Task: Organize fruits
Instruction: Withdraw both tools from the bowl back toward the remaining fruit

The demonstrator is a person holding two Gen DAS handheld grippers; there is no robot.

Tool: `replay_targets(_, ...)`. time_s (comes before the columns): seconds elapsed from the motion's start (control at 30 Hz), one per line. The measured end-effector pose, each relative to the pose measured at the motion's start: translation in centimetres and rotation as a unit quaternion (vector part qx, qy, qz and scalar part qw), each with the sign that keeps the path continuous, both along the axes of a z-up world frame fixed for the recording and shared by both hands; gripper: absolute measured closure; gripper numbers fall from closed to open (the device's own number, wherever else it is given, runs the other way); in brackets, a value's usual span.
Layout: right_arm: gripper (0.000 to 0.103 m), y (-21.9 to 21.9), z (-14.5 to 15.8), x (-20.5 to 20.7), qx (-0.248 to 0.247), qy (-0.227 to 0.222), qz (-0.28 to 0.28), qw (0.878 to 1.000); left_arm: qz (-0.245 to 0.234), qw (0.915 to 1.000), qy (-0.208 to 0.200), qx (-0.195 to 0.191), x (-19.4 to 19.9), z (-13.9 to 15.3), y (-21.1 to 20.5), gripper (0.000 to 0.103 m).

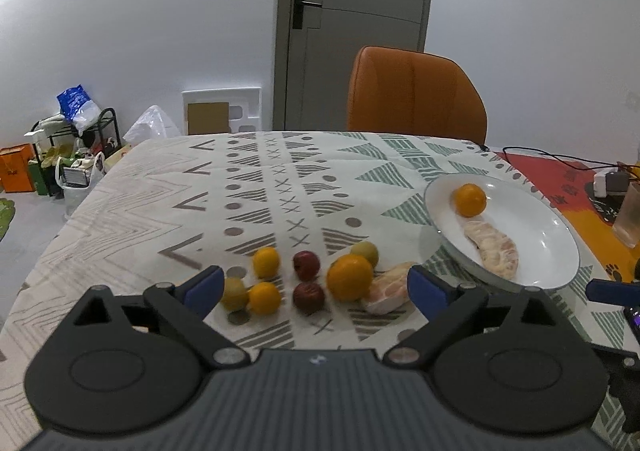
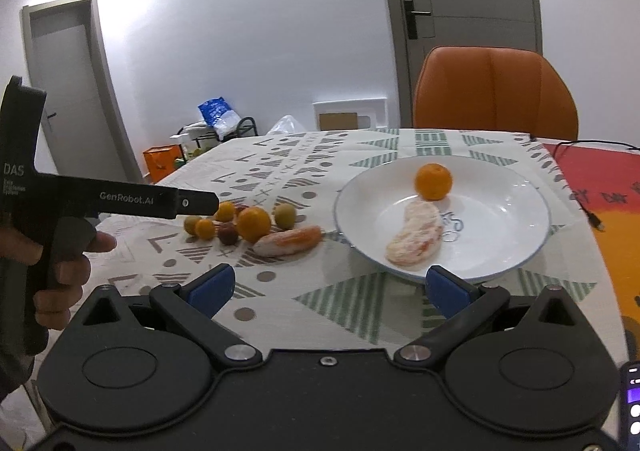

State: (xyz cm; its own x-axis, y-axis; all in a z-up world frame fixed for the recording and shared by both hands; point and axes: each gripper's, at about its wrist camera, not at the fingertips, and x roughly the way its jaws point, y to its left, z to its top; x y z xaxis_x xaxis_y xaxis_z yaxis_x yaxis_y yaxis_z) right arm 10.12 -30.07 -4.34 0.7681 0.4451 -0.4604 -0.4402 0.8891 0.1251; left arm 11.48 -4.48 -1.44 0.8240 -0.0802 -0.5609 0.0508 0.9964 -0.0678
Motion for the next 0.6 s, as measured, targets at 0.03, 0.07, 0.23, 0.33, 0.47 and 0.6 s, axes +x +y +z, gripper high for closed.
replay_targets(0.03,0.000,0.2,0.0,0.0,0.003,0.002,0.003,1.000,0.002,1.0000,0.000,-0.003,-0.2,0.0,0.3,0.006)
replay_targets(0.07,0.000,0.3,0.0,0.0,0.005,0.004,0.005,1.000,0.004,1.0000,0.000,-0.005,-0.4,0.0,0.6,0.006)
replay_targets(0.23,0.000,1.4,-0.1,0.2,0.009,0.008,0.013,1.000,0.015,0.9998,-0.001,-0.010,-1.5,-0.1,2.1,0.006)
replay_targets(0.33,0.000,2.0,-0.1,0.3,0.012,0.009,0.017,1.000,0.023,0.9996,0.002,-0.015,-1.9,-0.3,3.0,0.006)
replay_targets(0.47,0.000,2.9,-0.2,0.5,0.010,0.014,0.018,1.000,0.030,0.9993,0.006,-0.020,-2.3,-0.5,4.1,0.006)
replay_targets(0.6,0.000,3.7,-0.5,0.9,0.014,0.024,0.027,0.999,0.032,0.9992,0.005,-0.024,-2.8,-0.7,5.1,0.006)
